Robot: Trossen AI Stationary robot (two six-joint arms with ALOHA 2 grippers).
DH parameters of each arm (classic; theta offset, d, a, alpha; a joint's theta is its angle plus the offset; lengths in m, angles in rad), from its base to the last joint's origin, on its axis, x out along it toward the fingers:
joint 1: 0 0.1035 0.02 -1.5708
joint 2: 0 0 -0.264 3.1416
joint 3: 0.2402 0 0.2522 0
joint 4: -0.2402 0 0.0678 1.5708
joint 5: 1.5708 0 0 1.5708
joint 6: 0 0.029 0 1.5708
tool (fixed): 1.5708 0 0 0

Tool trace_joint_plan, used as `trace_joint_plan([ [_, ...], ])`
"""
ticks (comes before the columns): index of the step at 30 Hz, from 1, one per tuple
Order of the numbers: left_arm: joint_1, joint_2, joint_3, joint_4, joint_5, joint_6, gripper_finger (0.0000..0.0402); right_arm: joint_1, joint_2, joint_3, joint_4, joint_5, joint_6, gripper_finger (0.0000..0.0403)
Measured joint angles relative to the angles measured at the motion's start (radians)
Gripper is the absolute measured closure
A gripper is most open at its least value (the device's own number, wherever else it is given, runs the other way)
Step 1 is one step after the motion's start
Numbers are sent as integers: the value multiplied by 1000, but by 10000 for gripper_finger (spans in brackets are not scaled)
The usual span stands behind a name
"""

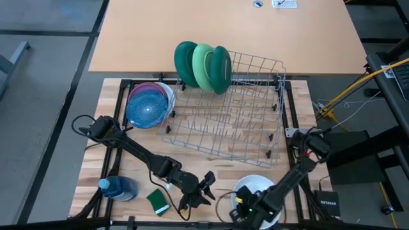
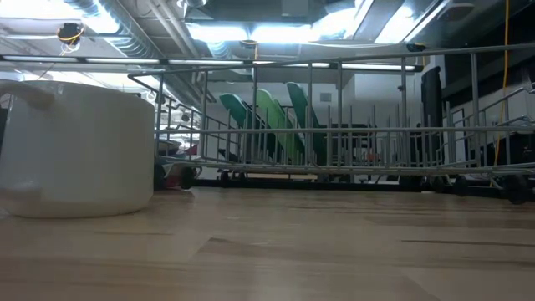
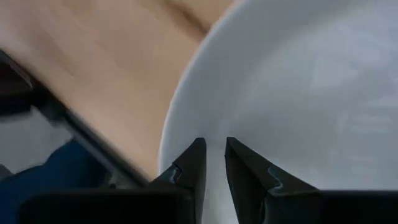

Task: Sort dishes
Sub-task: Put the bottom white plate into the dishwasher rack

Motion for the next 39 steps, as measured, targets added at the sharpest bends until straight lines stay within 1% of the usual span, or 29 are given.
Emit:
trace_joint_plan([
  [7,0,0,0,-10,-1,0,288,-127,11,-3,96,41,-240,338],
  [9,0,0,0,-37,-1,-1,288,-164,12,-3,116,49,-308,338],
  [17,0,-2,0,-127,-2,-27,288,-265,12,-3,120,45,-493,338],
  [23,-2,-3,0,-202,-2,-34,288,-309,12,-3,114,41,-564,338],
  [31,-10,-3,0,-351,-13,-28,288,-347,12,-3,115,66,-580,338],
  [35,-12,-3,0,-390,-14,9,288,-350,12,-3,117,62,-593,338],
  [39,-13,-3,0,-390,-13,27,288,-348,12,22,107,46,-601,338],
])
